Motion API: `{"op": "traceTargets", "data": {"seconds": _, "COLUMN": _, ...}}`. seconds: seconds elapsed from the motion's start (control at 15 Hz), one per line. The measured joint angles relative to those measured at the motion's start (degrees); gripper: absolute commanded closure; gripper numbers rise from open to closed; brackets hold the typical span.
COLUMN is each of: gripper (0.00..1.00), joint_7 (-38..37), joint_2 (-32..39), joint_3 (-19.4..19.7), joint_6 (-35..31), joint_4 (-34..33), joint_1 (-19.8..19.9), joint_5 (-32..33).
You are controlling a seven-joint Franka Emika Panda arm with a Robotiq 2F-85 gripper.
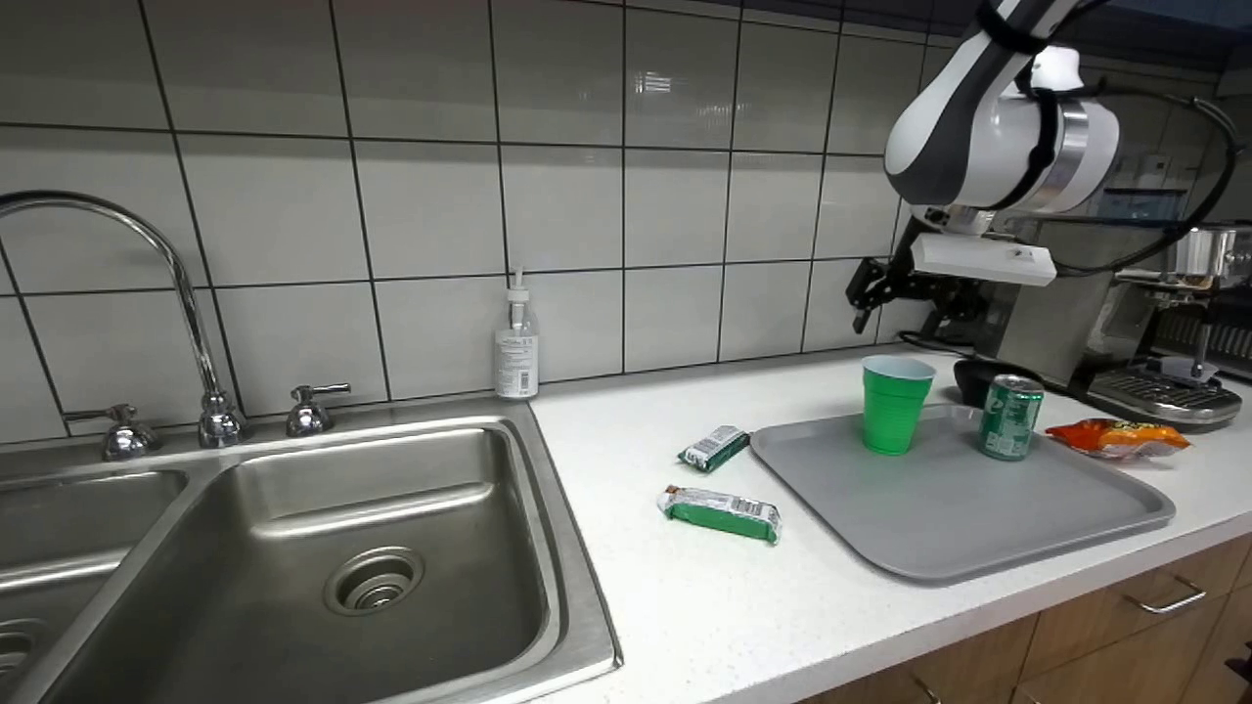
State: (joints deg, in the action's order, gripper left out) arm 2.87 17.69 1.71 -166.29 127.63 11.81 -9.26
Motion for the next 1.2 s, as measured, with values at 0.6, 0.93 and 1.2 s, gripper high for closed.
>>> {"op": "traceTargets", "data": {"seconds": 0.6, "gripper": 0.00, "joint_7": 3.14, "joint_2": 0.85, "joint_3": -4.29, "joint_6": 0.09, "joint_4": -1.43, "joint_1": -1.19, "joint_5": -0.01}}
{"op": "traceTargets", "data": {"seconds": 0.93, "gripper": 0.00, "joint_7": 4.11, "joint_2": 3.20, "joint_3": -6.65, "joint_6": 0.26, "joint_4": -3.66, "joint_1": -1.80, "joint_5": -0.01}}
{"op": "traceTargets", "data": {"seconds": 1.2, "gripper": 0.00, "joint_7": 5.44, "joint_2": 5.69, "joint_3": -8.60, "joint_6": 0.70, "joint_4": -5.96, "joint_1": -1.91, "joint_5": -0.01}}
